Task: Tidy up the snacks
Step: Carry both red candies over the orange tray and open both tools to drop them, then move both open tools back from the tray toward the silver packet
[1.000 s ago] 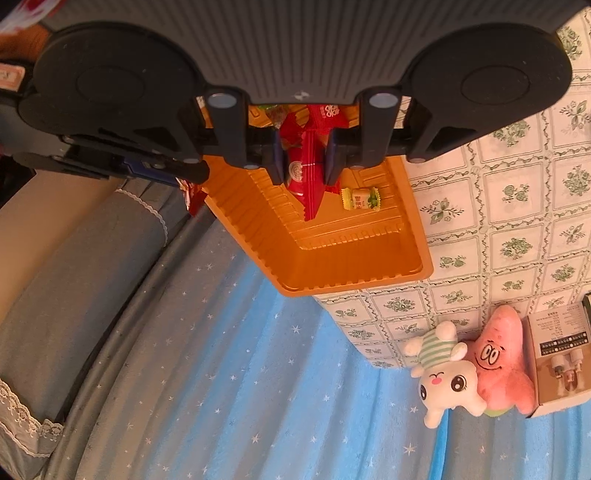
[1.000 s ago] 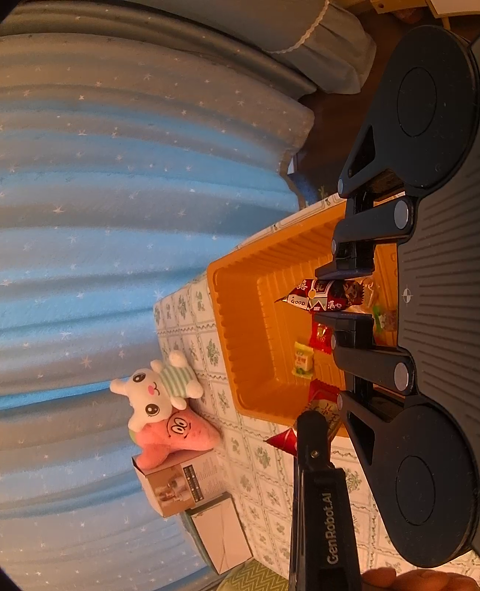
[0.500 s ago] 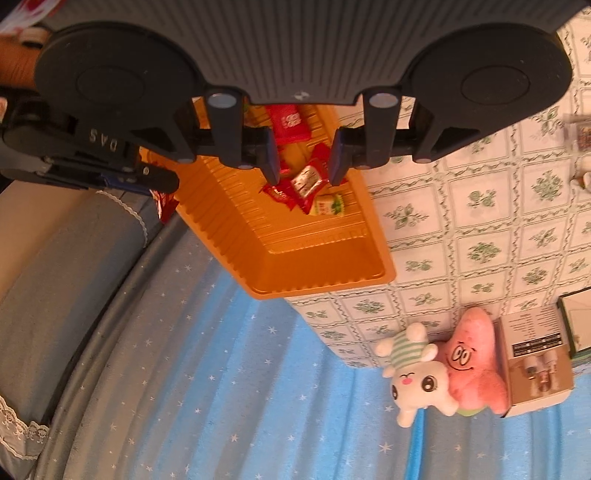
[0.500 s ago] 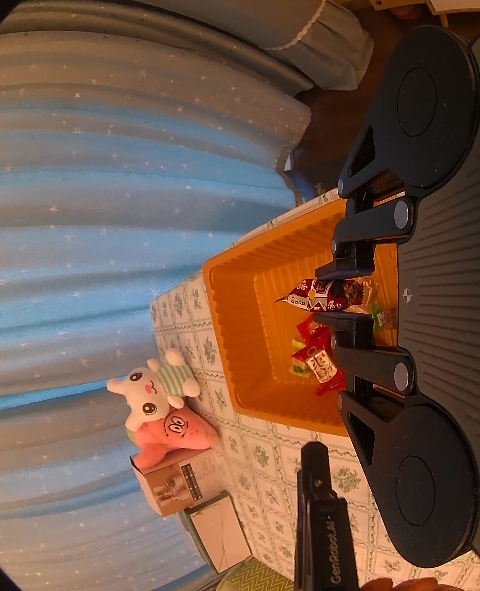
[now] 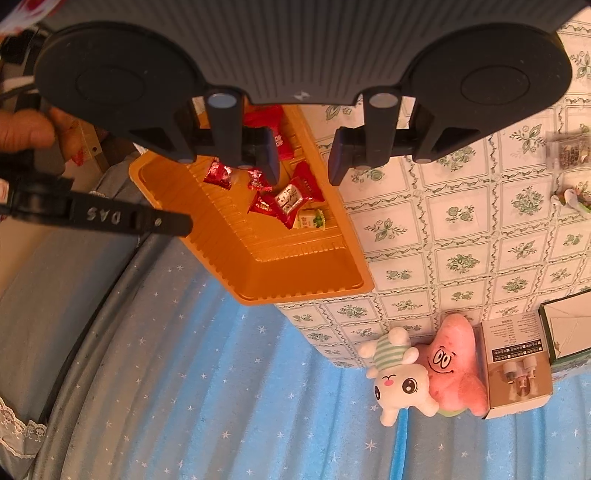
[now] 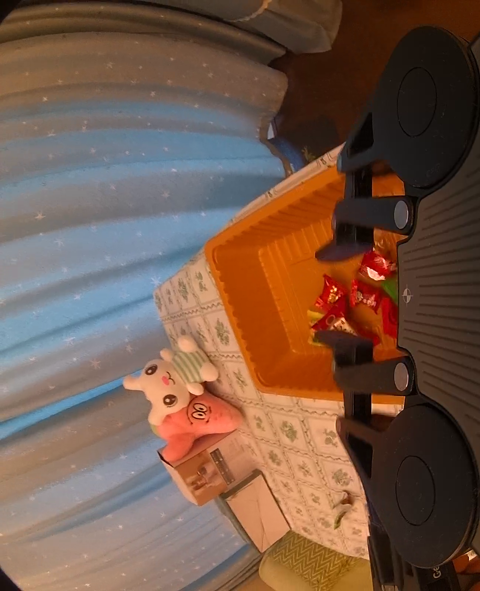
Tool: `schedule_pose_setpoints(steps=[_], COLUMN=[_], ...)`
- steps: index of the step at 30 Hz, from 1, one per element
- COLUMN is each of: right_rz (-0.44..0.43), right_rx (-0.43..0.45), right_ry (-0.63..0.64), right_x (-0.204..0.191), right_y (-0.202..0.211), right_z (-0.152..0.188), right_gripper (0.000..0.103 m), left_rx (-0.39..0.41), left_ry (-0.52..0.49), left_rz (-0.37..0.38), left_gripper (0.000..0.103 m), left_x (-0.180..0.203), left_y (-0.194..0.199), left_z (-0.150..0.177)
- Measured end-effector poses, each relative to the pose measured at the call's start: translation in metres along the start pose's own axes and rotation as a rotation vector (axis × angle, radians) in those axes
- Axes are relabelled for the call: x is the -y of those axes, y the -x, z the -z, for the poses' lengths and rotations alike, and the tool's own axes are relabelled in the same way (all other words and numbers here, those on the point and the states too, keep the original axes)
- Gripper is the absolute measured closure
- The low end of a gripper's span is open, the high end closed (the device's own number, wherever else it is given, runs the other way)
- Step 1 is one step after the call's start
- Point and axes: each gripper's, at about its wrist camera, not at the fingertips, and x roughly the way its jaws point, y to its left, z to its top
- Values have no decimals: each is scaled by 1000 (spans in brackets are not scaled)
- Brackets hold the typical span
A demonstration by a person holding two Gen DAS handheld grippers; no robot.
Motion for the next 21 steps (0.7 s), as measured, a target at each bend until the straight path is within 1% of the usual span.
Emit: schedule_pose_setpoints(steps=[7,12,21], right_rz=[50,51,28], right_rx=[-2,-7,-28], right_ry=[-17,-15,21], right_x=[1,-8,-40], right_y=[22,40,61], right_z=[11,28,57], right_gripper=[56,56,56], left_rx=[11,13,19], left_ry=[11,21,37], left_rz=[-16,-30,-58], left_gripper=[78,78,78], left_x=[-5,-9,-23], left_y=[19,35,67], left_z=[11,21,43])
